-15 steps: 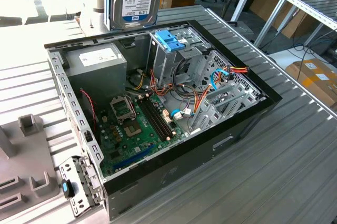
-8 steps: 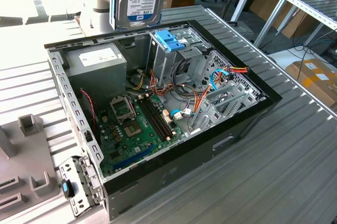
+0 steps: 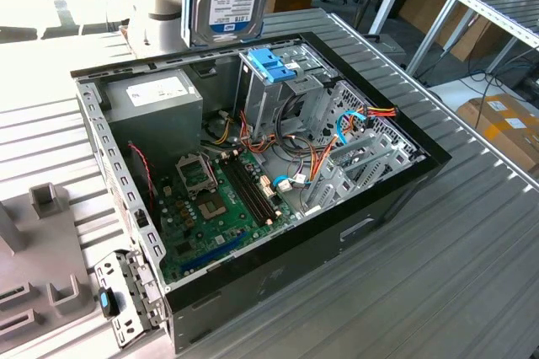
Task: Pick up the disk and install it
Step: 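Pick up the disk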
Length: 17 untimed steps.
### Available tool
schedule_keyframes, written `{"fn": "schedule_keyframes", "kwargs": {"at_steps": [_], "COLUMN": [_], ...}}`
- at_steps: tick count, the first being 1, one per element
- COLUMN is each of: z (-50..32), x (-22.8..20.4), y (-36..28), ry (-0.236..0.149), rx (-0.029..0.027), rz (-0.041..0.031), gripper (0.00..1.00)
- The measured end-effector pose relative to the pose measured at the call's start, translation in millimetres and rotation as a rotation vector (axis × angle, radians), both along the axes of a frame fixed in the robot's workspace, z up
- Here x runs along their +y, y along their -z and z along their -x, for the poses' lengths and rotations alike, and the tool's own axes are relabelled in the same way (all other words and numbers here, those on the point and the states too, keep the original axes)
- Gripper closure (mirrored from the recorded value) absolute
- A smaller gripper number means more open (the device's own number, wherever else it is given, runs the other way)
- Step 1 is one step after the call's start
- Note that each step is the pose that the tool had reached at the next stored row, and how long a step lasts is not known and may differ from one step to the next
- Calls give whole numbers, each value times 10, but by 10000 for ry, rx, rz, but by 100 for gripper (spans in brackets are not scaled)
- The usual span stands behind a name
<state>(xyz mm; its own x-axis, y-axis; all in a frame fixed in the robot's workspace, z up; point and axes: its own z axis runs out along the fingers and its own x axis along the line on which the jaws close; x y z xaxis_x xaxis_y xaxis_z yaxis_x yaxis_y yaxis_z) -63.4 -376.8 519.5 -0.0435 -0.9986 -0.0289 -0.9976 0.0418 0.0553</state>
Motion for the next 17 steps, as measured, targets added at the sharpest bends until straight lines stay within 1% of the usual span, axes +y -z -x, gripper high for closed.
{"fn": "schedule_keyframes", "kwargs": {"at_steps": [17], "z": [-177], "x": [0], "y": [0], "ry": [0], "rx": [0], "rz": [1], "gripper": [63]}}
